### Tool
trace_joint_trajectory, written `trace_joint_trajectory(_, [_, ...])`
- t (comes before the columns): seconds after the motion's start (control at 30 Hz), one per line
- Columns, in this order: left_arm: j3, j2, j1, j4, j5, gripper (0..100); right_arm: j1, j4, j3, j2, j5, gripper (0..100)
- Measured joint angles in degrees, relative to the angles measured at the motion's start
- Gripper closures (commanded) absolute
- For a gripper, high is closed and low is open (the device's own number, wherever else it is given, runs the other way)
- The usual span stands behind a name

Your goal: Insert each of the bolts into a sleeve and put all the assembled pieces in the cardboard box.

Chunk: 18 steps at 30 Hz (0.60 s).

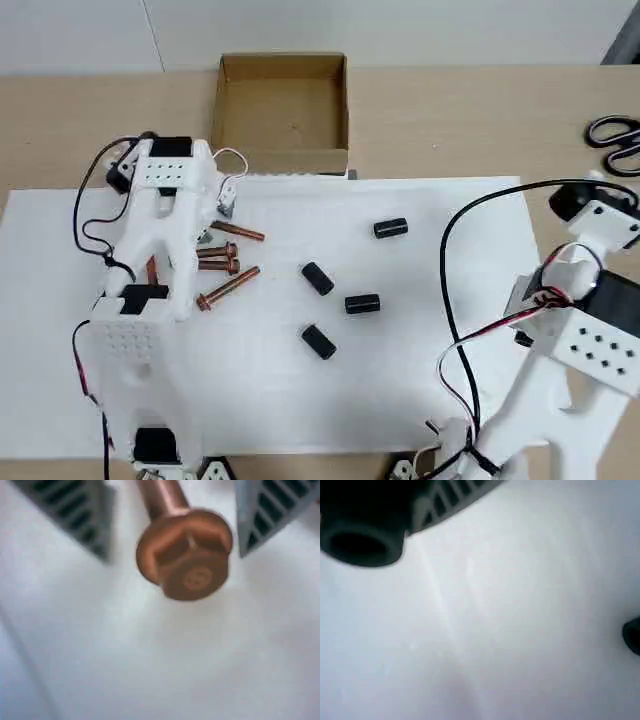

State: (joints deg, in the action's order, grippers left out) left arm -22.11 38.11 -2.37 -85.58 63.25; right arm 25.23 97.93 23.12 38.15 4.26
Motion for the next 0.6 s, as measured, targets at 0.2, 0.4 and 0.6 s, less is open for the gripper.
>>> trace_joint_trajectory(0.2, [0.0,0.09,1.76,0.09,0.09,100,0.0,0.0,0.0,0.0,0.0,99.5])
trace_joint_trajectory(0.4, [0.0,0.18,1.85,0.09,0.09,100,0.0,0.0,0.0,0.0,0.0,99.5])
trace_joint_trajectory(0.6, [-6.42,0.7,2.37,-6.42,-2.11,100,0.0,0.0,0.0,0.0,0.0,99.5])
